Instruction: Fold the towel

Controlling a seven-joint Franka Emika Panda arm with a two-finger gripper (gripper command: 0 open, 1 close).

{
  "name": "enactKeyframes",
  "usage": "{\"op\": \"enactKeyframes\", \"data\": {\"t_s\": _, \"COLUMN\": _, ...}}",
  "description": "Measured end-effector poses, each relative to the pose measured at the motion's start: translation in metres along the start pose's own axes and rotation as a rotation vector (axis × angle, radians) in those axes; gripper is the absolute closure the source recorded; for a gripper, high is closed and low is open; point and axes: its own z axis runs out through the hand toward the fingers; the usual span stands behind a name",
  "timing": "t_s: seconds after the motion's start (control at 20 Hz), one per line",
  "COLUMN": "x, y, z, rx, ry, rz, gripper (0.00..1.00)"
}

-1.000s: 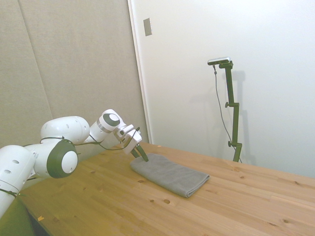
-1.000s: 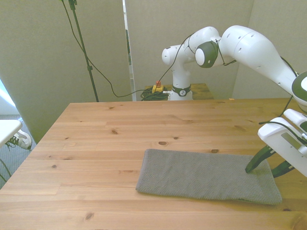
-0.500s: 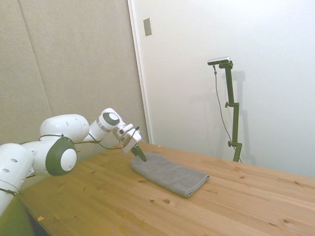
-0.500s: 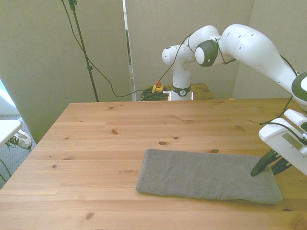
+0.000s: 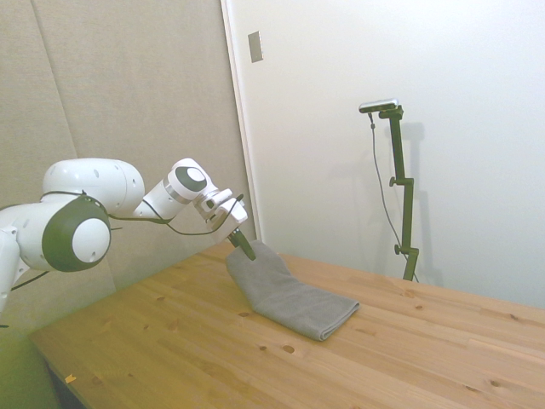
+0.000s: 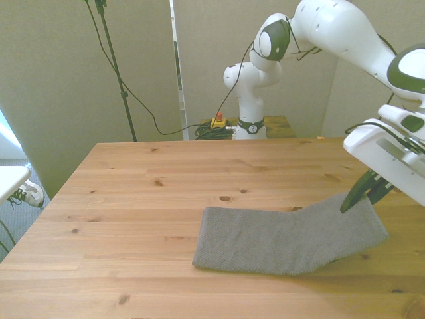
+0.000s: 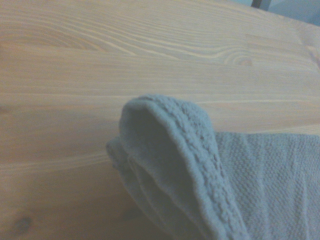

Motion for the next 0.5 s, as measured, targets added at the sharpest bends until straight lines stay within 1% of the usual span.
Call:
{"op": "enactKeyframes", "data": {"t_s": 0.25, "x": 0.063, "y": 0.064, "z": 0.010, "rx": 0.031, "ry": -0.051, "rz": 0.087, "gripper": 1.00}}
{"op": "enactKeyframes", "data": {"t_s": 0.4, "x": 0.087, "y": 0.105, "z": 0.022, "rx": 0.036, "ry": -0.064, "rz": 0.122, "gripper": 1.00}}
{"op": "enactKeyframes", "data": {"t_s": 0.5, "x": 0.095, "y": 0.131, "z": 0.032, "rx": 0.035, "ry": -0.065, "rz": 0.138, "gripper": 1.00}}
